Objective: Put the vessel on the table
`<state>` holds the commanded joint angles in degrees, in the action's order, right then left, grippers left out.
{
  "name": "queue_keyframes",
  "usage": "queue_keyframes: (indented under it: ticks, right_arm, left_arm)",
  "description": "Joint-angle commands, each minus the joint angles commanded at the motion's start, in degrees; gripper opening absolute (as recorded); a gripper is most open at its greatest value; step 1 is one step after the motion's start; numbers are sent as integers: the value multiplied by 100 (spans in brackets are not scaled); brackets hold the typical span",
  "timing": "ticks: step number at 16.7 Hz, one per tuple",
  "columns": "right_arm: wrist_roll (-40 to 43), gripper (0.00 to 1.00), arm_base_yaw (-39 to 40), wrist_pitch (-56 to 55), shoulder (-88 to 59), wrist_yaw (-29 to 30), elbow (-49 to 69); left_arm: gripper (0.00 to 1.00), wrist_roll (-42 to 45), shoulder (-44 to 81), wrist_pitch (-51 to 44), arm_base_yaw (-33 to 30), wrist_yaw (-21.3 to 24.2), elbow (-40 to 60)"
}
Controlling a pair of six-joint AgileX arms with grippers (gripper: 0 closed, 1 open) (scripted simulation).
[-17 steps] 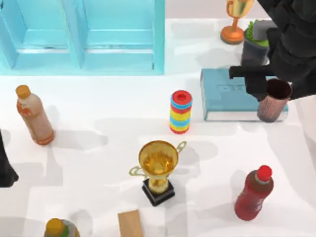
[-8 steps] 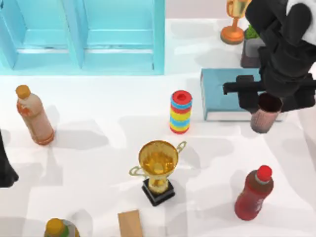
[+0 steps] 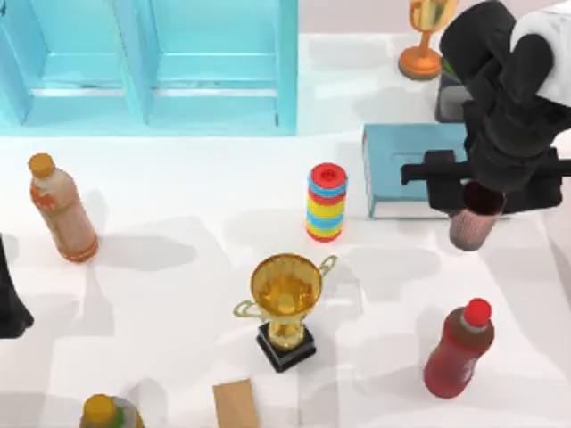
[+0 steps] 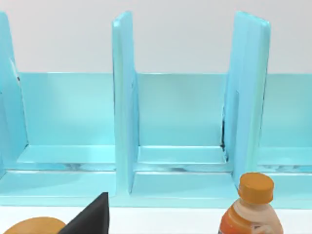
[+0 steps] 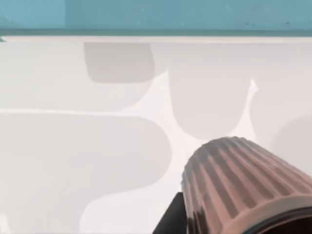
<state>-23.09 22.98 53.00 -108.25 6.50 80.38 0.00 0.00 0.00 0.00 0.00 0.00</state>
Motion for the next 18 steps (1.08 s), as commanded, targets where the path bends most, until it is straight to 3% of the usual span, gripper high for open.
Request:
queue_keyframes:
  ticks: [12,18]
  right_arm:
    - [0,98,0,0,0,0,0]
    - [0,100,0,0,0,0,0]
  left_arm:
    - [100,0,0,0,0,0,0]
    - [100,0,0,0,0,0,0]
